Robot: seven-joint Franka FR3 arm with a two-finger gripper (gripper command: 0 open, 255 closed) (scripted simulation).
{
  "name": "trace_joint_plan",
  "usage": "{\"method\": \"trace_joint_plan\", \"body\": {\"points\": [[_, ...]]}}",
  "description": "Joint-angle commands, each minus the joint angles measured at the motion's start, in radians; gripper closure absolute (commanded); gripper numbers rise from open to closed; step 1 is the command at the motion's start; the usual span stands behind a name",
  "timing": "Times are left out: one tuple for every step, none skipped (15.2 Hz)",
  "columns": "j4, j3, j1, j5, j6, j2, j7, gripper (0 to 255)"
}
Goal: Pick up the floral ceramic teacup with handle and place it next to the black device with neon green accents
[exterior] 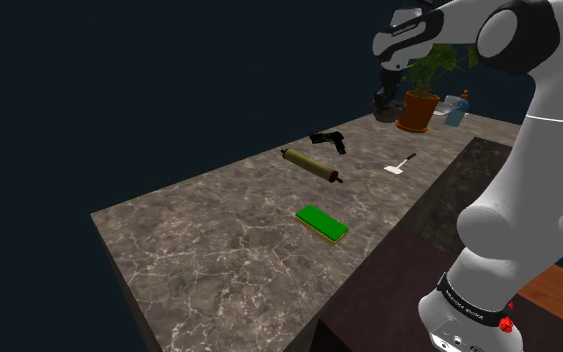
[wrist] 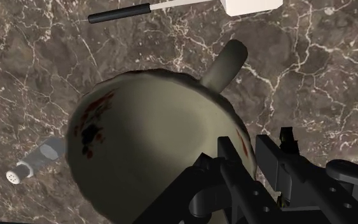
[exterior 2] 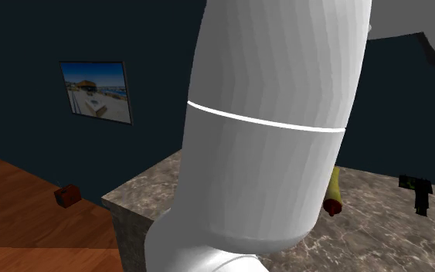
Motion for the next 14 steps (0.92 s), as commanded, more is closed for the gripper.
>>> {"method": "trace_joint_plan", "body": {"points": [[0.071, -0.013, -0.027, 0.021, -0.013, 0.053, -0.047, 255], [0.109, -0.018, -0.041, 0.032, -0.021, 0.081, -0.069, 255], [0.149, -0.023, -0.056, 0.043, -0.031, 0.11, -0.09, 255], [0.168, -0.025, -0.063, 0.048, -0.035, 0.124, -0.1, 255], [0.156, -0.025, -0.063, 0.047, -0.022, 0.125, -0.099, 255], [0.143, -0.024, -0.063, 0.047, -0.009, 0.125, -0.098, 255], [0.131, -0.024, -0.063, 0.047, 0.004, 0.126, -0.097, 255], [0.119, -0.024, -0.063, 0.047, 0.017, 0.128, -0.096, 255], [0.109, -0.024, -0.063, 0.047, 0.029, 0.129, -0.095, 255], [0.098, -0.024, -0.063, 0.046, 0.042, 0.131, -0.094, 255], [0.087, -0.024, -0.063, 0.046, 0.055, 0.133, -0.093, 255], [0.077, -0.024, -0.063, 0.046, 0.067, 0.135, -0.092, 255], [0.066, -0.024, -0.063, 0.046, 0.08, 0.138, -0.091, 255], [0.057, -0.023, -0.063, 0.046, 0.092, 0.14, -0.09, 255]]}}
